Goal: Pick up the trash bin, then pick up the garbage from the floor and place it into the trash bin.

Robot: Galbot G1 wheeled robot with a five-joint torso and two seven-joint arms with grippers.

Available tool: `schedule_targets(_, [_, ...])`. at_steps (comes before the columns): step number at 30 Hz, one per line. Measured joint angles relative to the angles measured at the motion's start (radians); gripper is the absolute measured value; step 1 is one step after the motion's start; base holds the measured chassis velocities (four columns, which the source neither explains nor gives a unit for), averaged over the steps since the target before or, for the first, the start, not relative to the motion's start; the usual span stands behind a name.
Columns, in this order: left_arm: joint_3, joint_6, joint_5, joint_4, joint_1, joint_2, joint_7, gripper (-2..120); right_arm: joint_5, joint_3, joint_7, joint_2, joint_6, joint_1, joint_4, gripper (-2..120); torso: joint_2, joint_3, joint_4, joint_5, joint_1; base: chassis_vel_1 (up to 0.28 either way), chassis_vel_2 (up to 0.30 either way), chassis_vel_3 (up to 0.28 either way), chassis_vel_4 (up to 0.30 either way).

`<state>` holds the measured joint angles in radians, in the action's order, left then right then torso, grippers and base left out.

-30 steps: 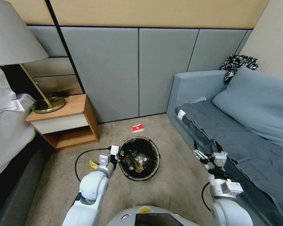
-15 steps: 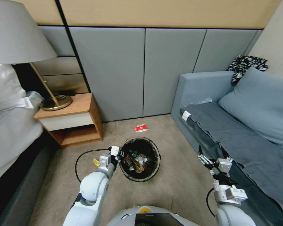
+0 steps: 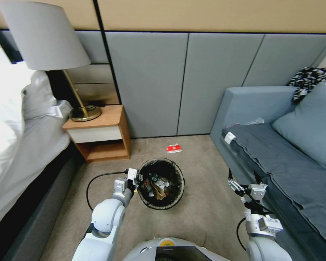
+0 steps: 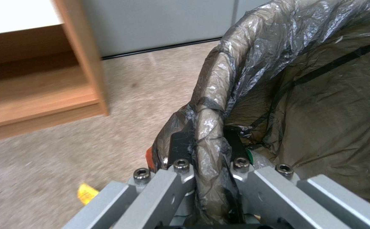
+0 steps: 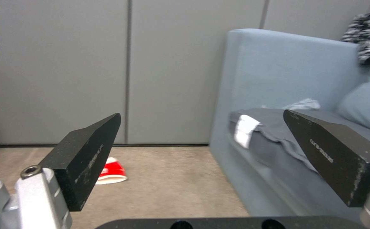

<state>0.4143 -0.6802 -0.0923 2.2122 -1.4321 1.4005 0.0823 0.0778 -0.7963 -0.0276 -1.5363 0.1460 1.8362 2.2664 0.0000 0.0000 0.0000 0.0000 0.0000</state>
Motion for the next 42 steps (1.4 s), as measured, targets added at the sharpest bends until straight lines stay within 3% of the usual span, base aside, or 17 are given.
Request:
schedule_targets(27, [0.002, 0.004, 0.002, -0.007, -0.006, -0.002, -0.001, 1, -0.005, 0.023, 0.001, -0.013, -0.014, -0.008, -0.02, 100, 0.0, 0.0, -0.0001, 0.0, 0.0, 0.009, 0.012, 0.009, 0.012])
schedule_targets(42, [0.08, 0.039, 0.055, 0.036, -0.067, -0.039, 0.036, 1, -0.04, 0.054, 0.009, -0.071, 0.012, 0.014, -0.023, 100, 0.0, 0.0, -0.0001, -0.0002, 0.0, 0.0, 0.0, 0.0, 0.0])
